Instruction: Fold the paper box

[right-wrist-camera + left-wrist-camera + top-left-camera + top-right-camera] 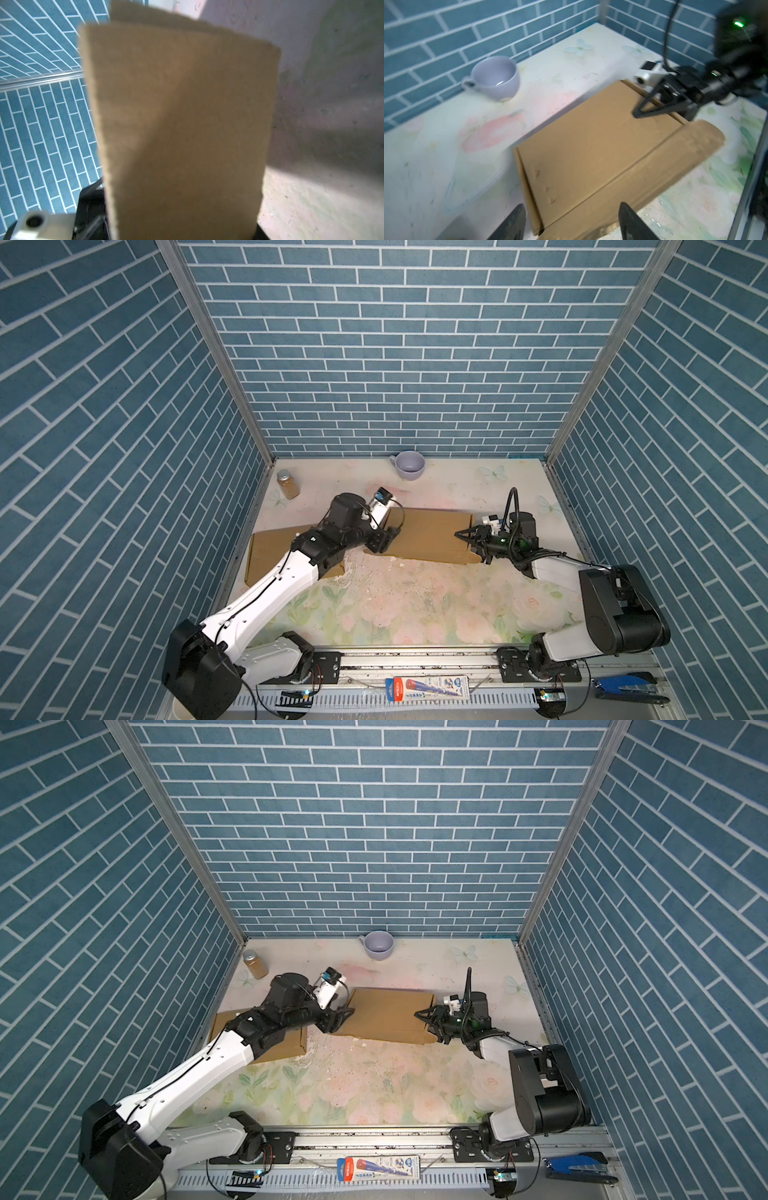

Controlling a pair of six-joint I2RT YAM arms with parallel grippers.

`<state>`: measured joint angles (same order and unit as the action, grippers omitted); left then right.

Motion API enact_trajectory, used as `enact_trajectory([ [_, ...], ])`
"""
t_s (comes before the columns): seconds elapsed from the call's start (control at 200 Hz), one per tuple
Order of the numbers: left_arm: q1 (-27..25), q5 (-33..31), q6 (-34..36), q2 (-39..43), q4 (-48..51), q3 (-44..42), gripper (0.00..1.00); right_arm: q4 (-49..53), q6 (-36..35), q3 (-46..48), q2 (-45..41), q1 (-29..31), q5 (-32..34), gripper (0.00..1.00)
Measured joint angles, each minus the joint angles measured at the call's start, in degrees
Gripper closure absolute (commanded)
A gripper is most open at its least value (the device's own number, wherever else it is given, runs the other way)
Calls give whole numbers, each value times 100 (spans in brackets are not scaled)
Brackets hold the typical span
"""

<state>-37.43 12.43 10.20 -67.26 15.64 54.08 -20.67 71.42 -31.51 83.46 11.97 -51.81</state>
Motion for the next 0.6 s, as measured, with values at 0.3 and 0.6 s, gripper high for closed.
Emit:
enact_trajectory([
  [0.3,-1034,-697,2140,-844,197,4,23,444,756,-4,-313,-15,-313,64],
  [0.6,-1405,-1106,2887,-1191,238,105,23,433,1370,17,-426,-15,-520,64],
])
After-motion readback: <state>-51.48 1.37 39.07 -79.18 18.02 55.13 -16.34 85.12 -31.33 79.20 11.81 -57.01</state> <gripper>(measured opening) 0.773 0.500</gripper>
